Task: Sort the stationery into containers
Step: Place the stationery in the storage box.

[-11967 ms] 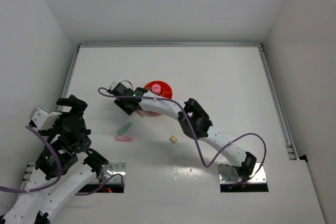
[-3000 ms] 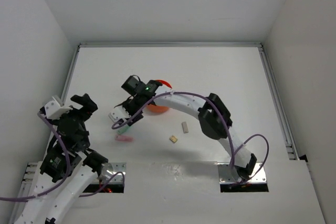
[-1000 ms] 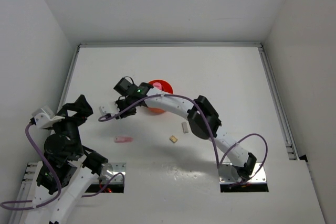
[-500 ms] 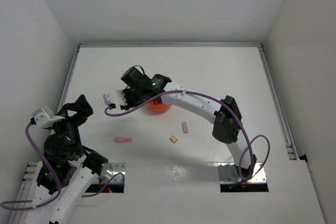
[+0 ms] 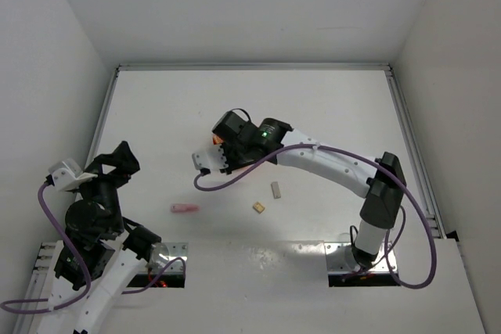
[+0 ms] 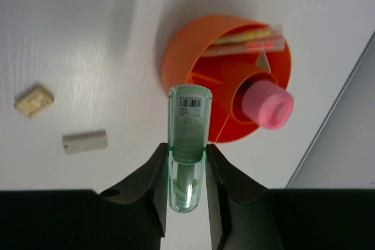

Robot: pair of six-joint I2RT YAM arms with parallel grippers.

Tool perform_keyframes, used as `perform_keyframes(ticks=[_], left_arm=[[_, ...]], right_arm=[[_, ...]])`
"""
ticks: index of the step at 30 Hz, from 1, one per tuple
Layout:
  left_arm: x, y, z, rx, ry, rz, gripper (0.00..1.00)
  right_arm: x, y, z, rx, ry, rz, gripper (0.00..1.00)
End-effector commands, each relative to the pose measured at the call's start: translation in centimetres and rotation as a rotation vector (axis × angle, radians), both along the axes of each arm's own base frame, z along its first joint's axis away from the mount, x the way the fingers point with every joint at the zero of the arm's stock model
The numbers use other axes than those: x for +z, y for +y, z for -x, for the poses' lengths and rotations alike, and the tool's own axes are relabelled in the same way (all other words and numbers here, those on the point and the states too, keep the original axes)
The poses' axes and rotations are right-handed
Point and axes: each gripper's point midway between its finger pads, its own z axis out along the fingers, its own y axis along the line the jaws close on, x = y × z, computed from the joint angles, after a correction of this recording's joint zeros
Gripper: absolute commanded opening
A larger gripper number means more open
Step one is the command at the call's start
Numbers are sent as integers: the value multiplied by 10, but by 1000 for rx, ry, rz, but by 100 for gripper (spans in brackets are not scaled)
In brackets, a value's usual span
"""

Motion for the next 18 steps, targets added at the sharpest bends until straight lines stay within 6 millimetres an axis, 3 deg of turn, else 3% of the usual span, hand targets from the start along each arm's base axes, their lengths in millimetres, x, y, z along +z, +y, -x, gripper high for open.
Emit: perform_keyframes(ticks=[1,5,18], left_arm=[[6,-1,1,-10,-29,3,95],[7,-2,0,-19,-30,1,95],[8,-3,2,-28,-39,4,95]], right_arm=[[12,-33,-3,14,-69,86,7],[7,-50,-11,24,-147,163,7],[-17,-42,-44,45,-265,312,7]])
